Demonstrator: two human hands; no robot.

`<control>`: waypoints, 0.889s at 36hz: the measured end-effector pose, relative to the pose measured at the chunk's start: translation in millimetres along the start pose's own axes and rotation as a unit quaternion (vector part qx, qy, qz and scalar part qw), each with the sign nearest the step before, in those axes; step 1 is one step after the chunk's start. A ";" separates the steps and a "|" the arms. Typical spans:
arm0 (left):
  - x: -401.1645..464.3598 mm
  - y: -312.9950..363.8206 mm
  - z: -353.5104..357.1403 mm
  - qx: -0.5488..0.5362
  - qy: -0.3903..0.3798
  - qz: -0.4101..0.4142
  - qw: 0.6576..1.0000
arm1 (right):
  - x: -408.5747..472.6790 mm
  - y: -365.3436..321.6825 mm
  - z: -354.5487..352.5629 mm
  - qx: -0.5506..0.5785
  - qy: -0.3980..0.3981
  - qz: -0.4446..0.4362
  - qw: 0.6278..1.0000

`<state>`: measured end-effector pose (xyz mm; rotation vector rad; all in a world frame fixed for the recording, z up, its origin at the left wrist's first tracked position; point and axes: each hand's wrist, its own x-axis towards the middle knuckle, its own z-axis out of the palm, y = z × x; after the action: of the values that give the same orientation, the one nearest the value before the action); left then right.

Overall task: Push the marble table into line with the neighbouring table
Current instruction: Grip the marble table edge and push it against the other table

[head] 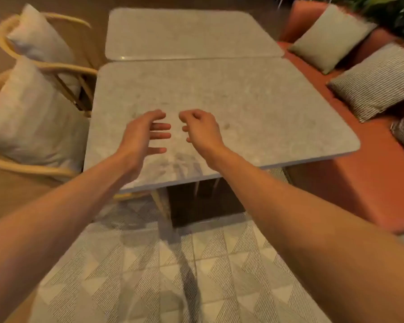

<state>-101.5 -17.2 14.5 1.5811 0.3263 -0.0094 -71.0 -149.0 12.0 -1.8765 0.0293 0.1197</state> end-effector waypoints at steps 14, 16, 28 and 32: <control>-26.4 217.3 202.2 -0.068 -0.073 0.067 0.993 | 23.2 -151.2 -253.3 0.127 0.038 0.005 0.991; -26.3 230.9 228.1 -0.059 -0.072 0.085 0.992 | 31.4 -159.4 -279.0 0.143 0.032 -0.002 0.989; 47.6 220.4 352.6 -0.089 -0.026 0.051 0.994 | 116.5 -111.2 -380.5 0.118 -0.022 0.017 0.993; 107.3 205.5 393.3 -0.097 -0.010 0.045 0.994 | 179.1 -83.2 -401.7 0.120 -0.036 0.027 0.992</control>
<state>121.9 -381.1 175.8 1.4011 0.2339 0.0739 141.2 -498.7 193.8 -1.6300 0.0419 0.2120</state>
